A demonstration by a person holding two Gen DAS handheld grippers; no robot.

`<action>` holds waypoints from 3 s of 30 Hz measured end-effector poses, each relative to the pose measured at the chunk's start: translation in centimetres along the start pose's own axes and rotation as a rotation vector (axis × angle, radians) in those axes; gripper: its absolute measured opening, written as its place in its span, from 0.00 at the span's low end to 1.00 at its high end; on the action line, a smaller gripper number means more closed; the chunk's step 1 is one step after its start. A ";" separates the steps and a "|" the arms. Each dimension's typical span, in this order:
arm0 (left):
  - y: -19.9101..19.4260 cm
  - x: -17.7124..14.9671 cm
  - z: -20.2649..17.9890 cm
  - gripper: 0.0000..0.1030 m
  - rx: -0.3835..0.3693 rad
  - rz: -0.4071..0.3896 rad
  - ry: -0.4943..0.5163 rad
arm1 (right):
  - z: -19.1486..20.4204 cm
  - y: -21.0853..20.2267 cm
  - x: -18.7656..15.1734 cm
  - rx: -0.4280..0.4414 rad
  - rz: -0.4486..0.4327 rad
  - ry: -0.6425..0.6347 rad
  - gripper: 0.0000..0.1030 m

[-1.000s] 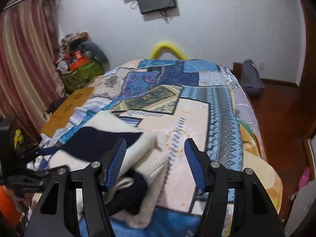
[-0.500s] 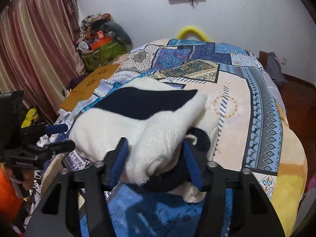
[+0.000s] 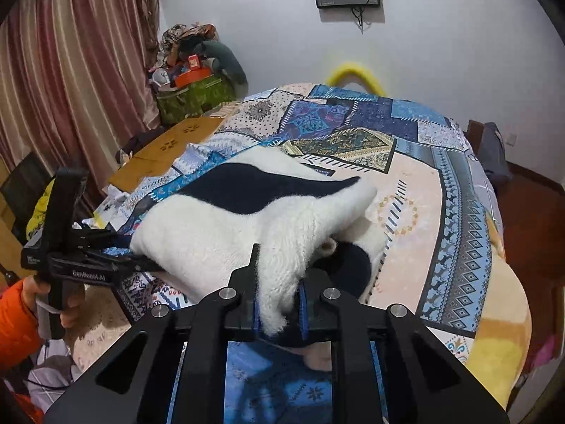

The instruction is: Fold small clothes

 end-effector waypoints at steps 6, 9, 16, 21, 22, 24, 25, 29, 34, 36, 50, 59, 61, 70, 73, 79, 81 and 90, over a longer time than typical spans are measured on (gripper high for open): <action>-1.4 -0.7 1.2 0.75 0.052 -0.004 0.003 | -0.8 1.8 -3.0 -0.016 0.064 0.027 0.16; -2.4 -1.0 2.1 0.73 0.141 -0.004 0.039 | -1.4 1.0 -2.9 -0.012 0.057 0.062 0.20; -5.0 1.6 3.2 0.73 0.141 -0.069 0.081 | -2.3 -1.8 -1.5 -0.031 0.052 0.066 0.29; -5.8 5.2 1.3 0.73 0.104 -0.131 0.141 | -1.9 -2.8 0.8 -0.038 -0.009 0.061 0.30; -5.8 6.0 0.7 0.73 0.088 -0.140 0.155 | -1.8 -2.9 1.4 -0.030 -0.022 0.060 0.30; -5.7 7.3 -0.5 0.73 0.066 -0.156 0.183 | -1.5 -2.7 2.5 -0.014 -0.039 0.059 0.32; -5.6 8.0 -1.1 0.73 0.051 -0.161 0.202 | -1.5 -2.4 3.0 -0.009 -0.043 0.054 0.34; -4.1 9.8 -3.3 0.74 0.010 -0.167 0.271 | -1.1 -0.3 4.3 0.002 -0.031 0.016 0.37; -0.3 10.6 -5.2 0.74 -0.046 -0.105 0.303 | -1.6 3.8 4.0 0.020 0.044 0.024 0.37; 1.4 10.5 -5.8 0.74 -0.064 -0.067 0.313 | -1.8 5.6 3.4 0.044 0.094 0.030 0.38; 5.0 6.4 -5.4 0.84 -0.077 0.046 0.339 | -2.4 5.8 -0.8 0.078 0.189 -0.031 0.45; 1.4 4.8 -4.7 0.84 -0.078 0.033 0.317 | -2.7 3.1 -1.7 0.022 0.174 -0.013 0.53; 0.6 4.6 -4.6 0.86 -0.073 0.022 0.323 | -3.1 2.7 -2.0 0.005 0.185 0.014 0.59; 2.4 5.0 -2.4 0.95 -0.136 0.091 0.141 | -5.4 2.5 -3.3 -0.008 0.157 0.212 0.81; 4.1 5.2 -1.8 0.95 -0.196 0.148 0.048 | -6.0 3.6 -3.6 0.011 0.165 0.269 0.83; 6.5 5.5 -1.9 0.95 -0.258 0.207 -0.028 | -6.8 5.7 -4.0 0.072 0.182 0.380 0.84; 7.0 5.7 -2.3 0.95 -0.268 0.211 -0.030 | -7.0 6.3 -4.0 0.083 0.183 0.402 0.84; 6.6 6.6 -3.7 0.70 -0.290 0.185 -0.006 | -7.2 6.7 -3.5 0.125 0.184 0.440 0.59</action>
Point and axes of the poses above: each gripper's, at about its wrist camera, not at the fingertips, and y roughly the way its jaws point, z to its left, x to its top, the point moved 2 cm from there along y, roughly the way its jaws point, and after that the axes turned 8 degrees about -z, right-handed, at the moved point
